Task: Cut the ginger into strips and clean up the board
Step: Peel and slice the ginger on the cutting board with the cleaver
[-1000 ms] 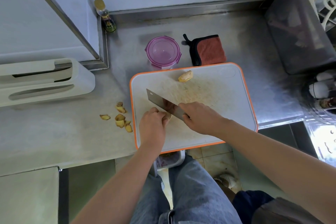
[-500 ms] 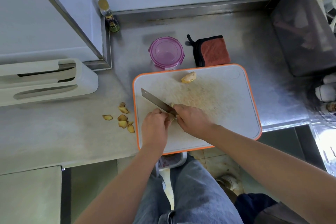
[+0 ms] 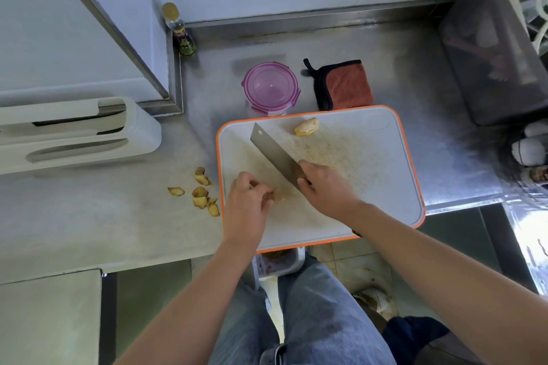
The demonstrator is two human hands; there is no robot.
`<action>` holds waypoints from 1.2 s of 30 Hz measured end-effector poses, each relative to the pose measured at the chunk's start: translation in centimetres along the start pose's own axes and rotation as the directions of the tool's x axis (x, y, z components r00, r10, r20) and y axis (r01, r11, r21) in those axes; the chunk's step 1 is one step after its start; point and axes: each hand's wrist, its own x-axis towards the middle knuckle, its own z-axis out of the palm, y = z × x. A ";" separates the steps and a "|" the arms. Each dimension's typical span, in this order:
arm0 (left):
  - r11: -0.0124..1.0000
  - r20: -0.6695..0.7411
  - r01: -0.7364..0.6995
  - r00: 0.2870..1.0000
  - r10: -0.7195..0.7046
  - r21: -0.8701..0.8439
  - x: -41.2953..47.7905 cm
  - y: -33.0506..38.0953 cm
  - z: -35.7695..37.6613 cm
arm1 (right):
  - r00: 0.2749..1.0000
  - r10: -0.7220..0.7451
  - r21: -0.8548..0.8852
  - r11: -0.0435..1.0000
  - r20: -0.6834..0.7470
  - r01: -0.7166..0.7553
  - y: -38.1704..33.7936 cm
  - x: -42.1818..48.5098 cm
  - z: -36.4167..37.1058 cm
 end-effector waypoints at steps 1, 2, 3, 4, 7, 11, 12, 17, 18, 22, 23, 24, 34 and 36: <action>1.000 0.000 -0.021 1.000 0.021 -0.004 0.0 -0.2 -0.1 | 1.000 -0.017 0.006 1.000 0.024 0.017 0.3 -0.2 -0.4; 0.999 0.004 -0.031 0.999 0.031 -0.010 -0.1 -0.2 -0.1 | 0.998 -0.040 0.011 0.999 0.045 0.039 0.5 -0.5 -0.6; 0.999 0.007 -0.029 1.000 0.029 -0.019 -0.1 -0.2 -0.1 | 0.996 -0.051 0.012 0.999 0.070 0.050 0.5 -0.8 -0.7; 0.999 0.003 -0.008 1.000 0.008 -0.032 -0.2 -0.2 -0.1 | 0.994 -0.057 0.015 0.998 0.093 0.056 0.5 -1.1 -0.7; 0.993 -0.020 0.093 0.995 -0.095 -0.077 -0.5 0.2 0.1 | 0.993 -0.036 0.010 0.999 0.111 0.035 0.3 -1.8 -0.4; 0.996 0.034 0.023 0.999 -0.026 0.084 -0.9 0.1 0.4 | 1.000 0.019 0.009 1.000 -0.024 -0.019 0.7 -1.9 -0.7; 0.993 0.050 -0.006 0.999 0.000 0.122 -0.8 0.0 0.3 | 0.997 0.034 0.016 0.999 -0.068 -0.033 0.9 -1.9 -0.9; 0.995 0.026 0.010 1.000 -0.013 0.096 -0.5 -0.2 -0.1 | 0.974 0.159 -0.022 0.986 -0.162 -0.165 1.6 -2.7 -0.9; 0.998 -0.009 0.052 0.999 -0.051 0.046 -0.7 -0.6 -0.2 | 0.971 0.177 -0.039 0.982 -0.162 -0.186 1.6 -3.1 -0.6; 0.938 -0.158 0.292 0.933 -0.323 -0.189 -2.2 -3.0 -1.1 | 0.960 0.243 -0.080 0.964 -0.143 -0.256 0.3 -4.4 0.8; 0.915 -0.177 0.340 0.908 -0.379 -0.218 -2.6 -3.9 -1.4 | 0.958 0.253 -0.084 0.960 -0.135 -0.265 -0.4 -4.6 1.2; 0.898 -0.190 0.376 0.887 -0.420 -0.230 -2.9 -4.8 -1.8 | 0.958 0.257 -0.086 0.959 -0.124 -0.268 -1.2 -4.7 1.7; 0.884 -0.174 0.417 0.874 -0.454 -0.211 -5.8 -9.8 -4.9 | 0.967 0.221 0.089 0.974 -0.128 -0.211 -8.8 -1.5 4.9; 0.880 -0.165 0.418 0.874 -0.458 -0.227 -6.4 -10.3 -5.5 | 0.942 0.273 0.108 0.961 -0.195 -0.257 -8.6 -1.8 4.7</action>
